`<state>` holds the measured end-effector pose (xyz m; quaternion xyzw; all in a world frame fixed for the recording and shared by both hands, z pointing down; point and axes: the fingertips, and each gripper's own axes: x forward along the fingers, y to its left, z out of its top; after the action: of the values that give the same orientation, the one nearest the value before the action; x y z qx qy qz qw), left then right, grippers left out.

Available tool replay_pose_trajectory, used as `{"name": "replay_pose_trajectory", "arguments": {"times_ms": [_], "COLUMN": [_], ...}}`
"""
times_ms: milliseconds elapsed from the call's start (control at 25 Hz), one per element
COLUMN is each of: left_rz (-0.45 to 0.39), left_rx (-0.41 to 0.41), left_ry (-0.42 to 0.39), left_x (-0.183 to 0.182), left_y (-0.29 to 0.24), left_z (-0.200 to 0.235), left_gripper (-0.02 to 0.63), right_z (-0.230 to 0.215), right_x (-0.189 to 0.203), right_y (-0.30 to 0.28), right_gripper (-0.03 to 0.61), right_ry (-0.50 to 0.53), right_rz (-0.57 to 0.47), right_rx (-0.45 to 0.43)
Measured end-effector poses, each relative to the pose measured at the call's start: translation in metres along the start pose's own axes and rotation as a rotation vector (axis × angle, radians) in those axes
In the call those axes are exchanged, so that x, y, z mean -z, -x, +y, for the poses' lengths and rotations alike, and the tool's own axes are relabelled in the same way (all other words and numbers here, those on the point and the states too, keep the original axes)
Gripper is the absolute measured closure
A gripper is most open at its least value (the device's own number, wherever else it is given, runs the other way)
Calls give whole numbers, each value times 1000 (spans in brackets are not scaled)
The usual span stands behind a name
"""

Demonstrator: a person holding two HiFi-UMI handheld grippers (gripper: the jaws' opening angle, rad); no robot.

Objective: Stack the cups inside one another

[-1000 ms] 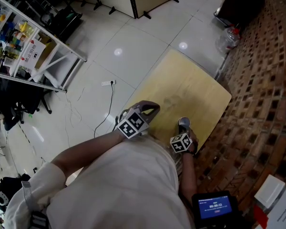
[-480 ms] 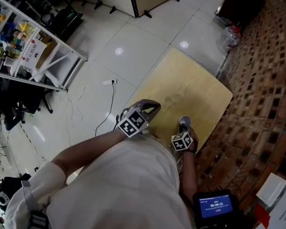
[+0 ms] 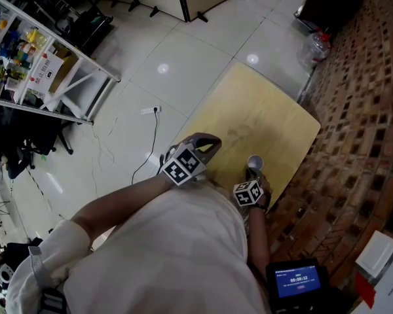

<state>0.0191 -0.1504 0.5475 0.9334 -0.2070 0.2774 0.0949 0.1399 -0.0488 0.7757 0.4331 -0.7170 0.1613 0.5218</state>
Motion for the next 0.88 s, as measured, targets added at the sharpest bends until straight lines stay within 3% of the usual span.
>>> {"name": "replay_pose_trajectory", "arguments": {"times_ms": [880], "left_rz": [5], "left_rx": [4], "left_ry": [-22], "left_x": [-1], "left_y": [4], "left_z": [-4], "left_gripper": [594], "right_z": [-13], "right_x": [-3], "right_y": [-9], "right_gripper": [538], "right_ry": [-40], "right_rz": [-19], "right_rx": [16]}}
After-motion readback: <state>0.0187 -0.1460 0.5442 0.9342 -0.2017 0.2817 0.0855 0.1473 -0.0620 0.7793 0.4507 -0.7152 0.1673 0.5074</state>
